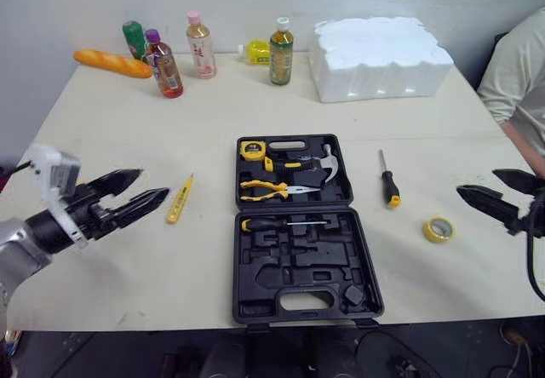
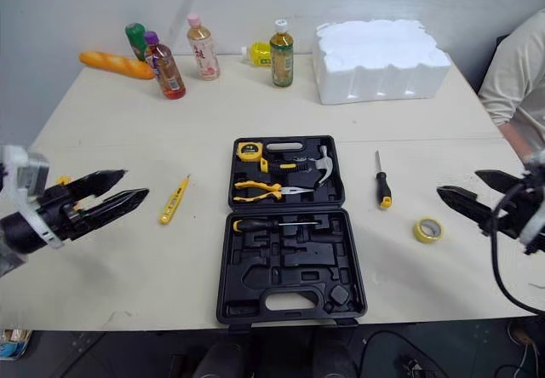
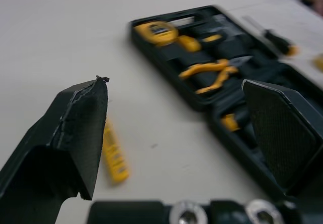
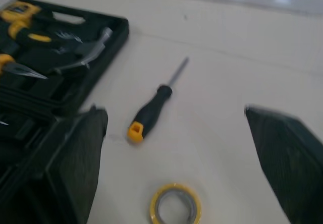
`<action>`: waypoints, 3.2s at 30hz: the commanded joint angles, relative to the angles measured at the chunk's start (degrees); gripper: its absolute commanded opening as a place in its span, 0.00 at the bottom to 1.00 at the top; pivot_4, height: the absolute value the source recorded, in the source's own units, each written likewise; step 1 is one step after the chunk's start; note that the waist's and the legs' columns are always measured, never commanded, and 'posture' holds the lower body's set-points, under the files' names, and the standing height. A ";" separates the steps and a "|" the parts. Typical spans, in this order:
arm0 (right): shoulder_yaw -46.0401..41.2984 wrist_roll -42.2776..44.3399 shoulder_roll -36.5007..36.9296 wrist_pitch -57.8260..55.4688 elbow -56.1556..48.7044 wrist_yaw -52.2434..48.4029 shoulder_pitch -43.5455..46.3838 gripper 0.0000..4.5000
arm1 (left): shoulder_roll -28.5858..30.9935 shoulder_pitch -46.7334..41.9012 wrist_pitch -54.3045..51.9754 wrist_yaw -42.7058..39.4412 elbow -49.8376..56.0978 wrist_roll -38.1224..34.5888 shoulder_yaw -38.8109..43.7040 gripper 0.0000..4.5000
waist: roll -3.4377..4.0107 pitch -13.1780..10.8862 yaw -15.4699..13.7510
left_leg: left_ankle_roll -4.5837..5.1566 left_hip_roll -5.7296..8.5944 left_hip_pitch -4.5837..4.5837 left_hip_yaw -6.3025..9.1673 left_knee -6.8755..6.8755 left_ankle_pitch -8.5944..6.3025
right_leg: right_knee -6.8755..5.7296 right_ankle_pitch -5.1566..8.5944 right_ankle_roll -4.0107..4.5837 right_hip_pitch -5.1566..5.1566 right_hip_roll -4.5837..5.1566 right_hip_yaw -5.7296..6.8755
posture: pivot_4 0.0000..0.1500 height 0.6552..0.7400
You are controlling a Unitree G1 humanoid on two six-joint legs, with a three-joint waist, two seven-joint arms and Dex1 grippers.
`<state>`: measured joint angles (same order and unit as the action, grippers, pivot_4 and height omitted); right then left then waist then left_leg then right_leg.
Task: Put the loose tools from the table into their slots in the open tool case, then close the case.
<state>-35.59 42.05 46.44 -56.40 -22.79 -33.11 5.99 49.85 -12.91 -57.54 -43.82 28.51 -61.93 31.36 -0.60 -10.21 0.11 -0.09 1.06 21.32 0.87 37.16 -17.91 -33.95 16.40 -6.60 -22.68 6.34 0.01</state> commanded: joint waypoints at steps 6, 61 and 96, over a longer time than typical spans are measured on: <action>9.96 -5.27 -10.12 -5.31 -2.08 19.02 6.74 1.00 | 3.71 -10.91 3.12 -12.58 -0.63 -2.86 -13.14 0.99 | 0.51 0.01 0.14 | 0.11 0.09 0.05 -0.16 -0.11 0.32 | -0.04 0.03 0.05 -0.16 -0.17 -0.09 | 1.00 0.98; 45.13 -9.17 11.83 10.82 -0.16 -36.90 27.59 0.21 | 11.12 0.58 19.91 -26.00 -7.07 17.76 -15.70 1.00 | 0.05 -0.28 0.26 | 0.44 -0.33 0.18 -0.84 0.00 0.20 | -0.66 0.04 0.04 -0.94 -0.53 -0.34 | 1.00 0.98; 51.00 -22.04 4.85 13.65 3.43 -36.17 31.52 0.84 | 7.41 -3.44 21.63 -26.22 -4.35 18.46 -21.94 1.00 | 0.04 -0.28 0.13 | 0.29 -0.45 0.22 -0.87 0.11 0.11 | -0.83 0.09 0.14 -1.02 -0.74 -0.28 | 1.00 0.98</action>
<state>19.94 17.47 51.76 -43.08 -17.67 -69.50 37.08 57.35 -15.51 -35.82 -70.12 22.24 -42.41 8.88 -0.56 -10.49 0.24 0.20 0.61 21.54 0.00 37.27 -17.80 -34.78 16.49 -6.46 -23.70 5.61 -0.27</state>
